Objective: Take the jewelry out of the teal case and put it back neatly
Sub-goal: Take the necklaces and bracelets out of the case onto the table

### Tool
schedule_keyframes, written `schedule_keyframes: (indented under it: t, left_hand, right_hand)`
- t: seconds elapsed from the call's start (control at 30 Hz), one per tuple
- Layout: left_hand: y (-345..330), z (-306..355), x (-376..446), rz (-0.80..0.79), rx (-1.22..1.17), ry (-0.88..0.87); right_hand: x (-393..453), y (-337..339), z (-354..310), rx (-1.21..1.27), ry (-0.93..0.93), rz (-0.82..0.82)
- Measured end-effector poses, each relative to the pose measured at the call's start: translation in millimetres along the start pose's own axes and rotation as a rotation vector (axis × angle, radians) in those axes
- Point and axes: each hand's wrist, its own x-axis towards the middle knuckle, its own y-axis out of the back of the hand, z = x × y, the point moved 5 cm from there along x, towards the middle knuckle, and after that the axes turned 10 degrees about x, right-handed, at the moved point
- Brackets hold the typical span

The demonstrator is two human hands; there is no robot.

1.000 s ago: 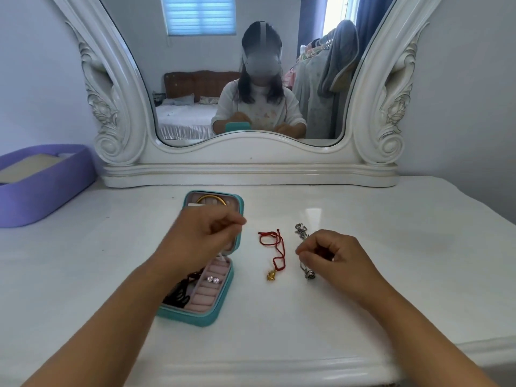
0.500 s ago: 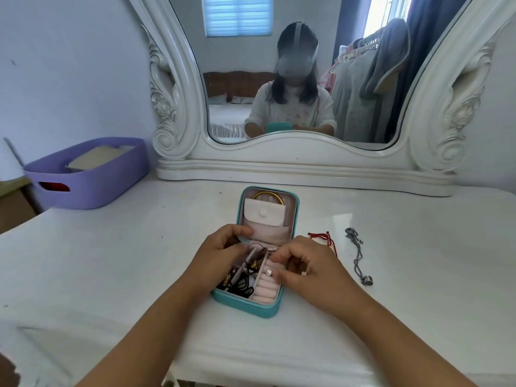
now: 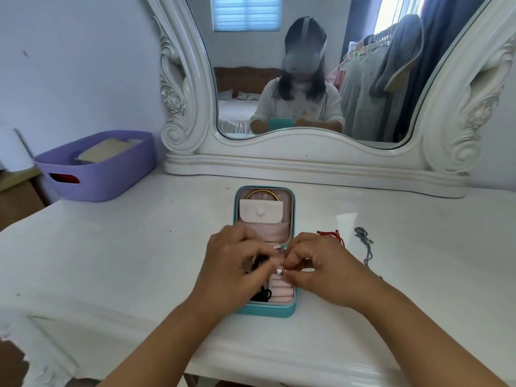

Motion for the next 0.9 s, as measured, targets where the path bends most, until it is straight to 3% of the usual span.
schedule_keyframes:
  t: [0.07, 0.13, 0.4, 0.6, 0.8, 0.9]
  left_hand:
    - [-7.8, 5.0, 1.3, -0.183, 0.041, -0.075]
    - [-11.8, 4.9, 4.2, -0.284, 0.051, -0.033]
    - [-12.2, 20.4, 21.3, -0.479, 0.176, 0.057]
    - [-11.1, 23.7, 17.2, -0.439, 0.264, -0.086]
    - [-1.5, 25.0, 21.0, -0.307, 0.068, -0.057]
    - [-3.7, 44.1, 25.0, -0.288, -0.002, -0.093]
  right_hand:
    - [1.3, -0.3, -1.8, -0.026, -0.011, -0.009]
    - [2.7, -1.1, -3.8, -0.062, -0.019, -0.012]
    - [2.4, -5.4, -5.6, -0.162, 0.048, 0.022]
    - [-7.9, -1.4, 4.5, 0.019, 0.056, 0.116]
    - [-23.1, 36.6, 10.0, 0.131, 0.069, 0.293]
    - [-35.7, 59.2, 24.1, 0.079, 0.028, 0.286]
